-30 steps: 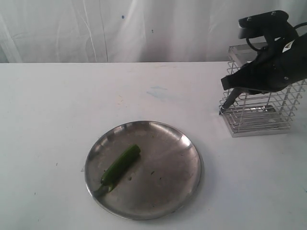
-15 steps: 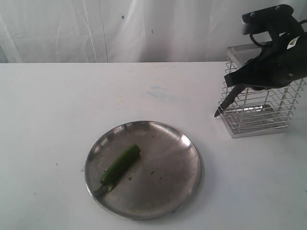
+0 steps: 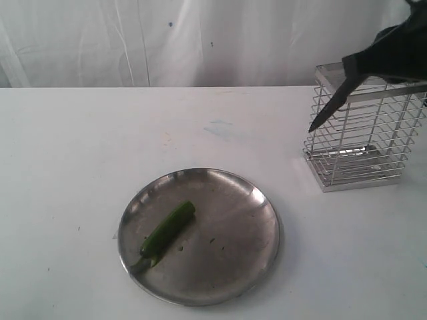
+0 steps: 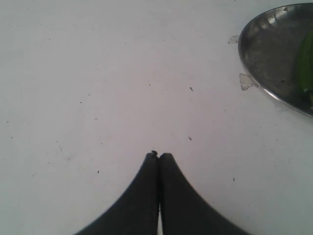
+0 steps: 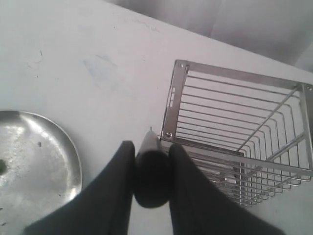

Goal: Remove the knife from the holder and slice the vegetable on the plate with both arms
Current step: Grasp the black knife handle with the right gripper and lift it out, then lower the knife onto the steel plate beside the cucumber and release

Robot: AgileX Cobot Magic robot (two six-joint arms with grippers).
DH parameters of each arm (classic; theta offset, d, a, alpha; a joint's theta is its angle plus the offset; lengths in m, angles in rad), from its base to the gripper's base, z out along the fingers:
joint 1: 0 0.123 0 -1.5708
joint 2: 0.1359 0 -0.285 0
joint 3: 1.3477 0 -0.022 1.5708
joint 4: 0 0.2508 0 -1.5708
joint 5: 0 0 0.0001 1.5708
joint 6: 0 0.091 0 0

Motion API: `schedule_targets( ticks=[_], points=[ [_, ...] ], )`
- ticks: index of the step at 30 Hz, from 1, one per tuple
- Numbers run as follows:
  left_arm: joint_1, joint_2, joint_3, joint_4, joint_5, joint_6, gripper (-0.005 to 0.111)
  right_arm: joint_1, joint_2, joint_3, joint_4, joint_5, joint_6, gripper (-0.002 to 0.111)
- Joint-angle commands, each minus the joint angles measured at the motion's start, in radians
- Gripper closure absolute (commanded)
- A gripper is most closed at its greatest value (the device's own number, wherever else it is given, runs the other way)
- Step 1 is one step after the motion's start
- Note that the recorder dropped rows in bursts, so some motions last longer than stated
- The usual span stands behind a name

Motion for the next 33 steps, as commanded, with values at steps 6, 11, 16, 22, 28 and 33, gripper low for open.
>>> schedule_targets(
  ticks=[6, 11, 16, 22, 28, 33],
  points=[
    [-0.008, -0.005, 0.001, 0.002, 0.022, 0.001, 0.107, 0.001, -0.199, 0.039, 0.227, -0.016, 0.012, 0.108],
    [-0.008, -0.005, 0.001, 0.002, 0.022, 0.001, 0.107, 0.001, -0.209, 0.192, 0.503, -0.225, 0.010, 0.108],
    [-0.008, -0.005, 0.001, 0.002, 0.022, 0.001, 0.107, 0.001, -0.209, 0.400, 0.878, -0.338, -0.024, 0.108],
    [-0.008, -0.005, 0.001, 0.002, 0.022, 0.001, 0.107, 0.001, -0.209, 0.577, 1.012, -0.323, -0.026, 0.108],
    [-0.008, -0.005, 0.001, 0.002, 0.022, 0.001, 0.107, 0.001, -0.185, 0.610, 1.266, -0.267, -0.296, 0.108],
    [-0.008, -0.005, 0.001, 0.002, 0.022, 0.001, 0.107, 0.001, -0.077, 0.610, 1.543, -0.179, -0.536, 0.108]
  ],
)
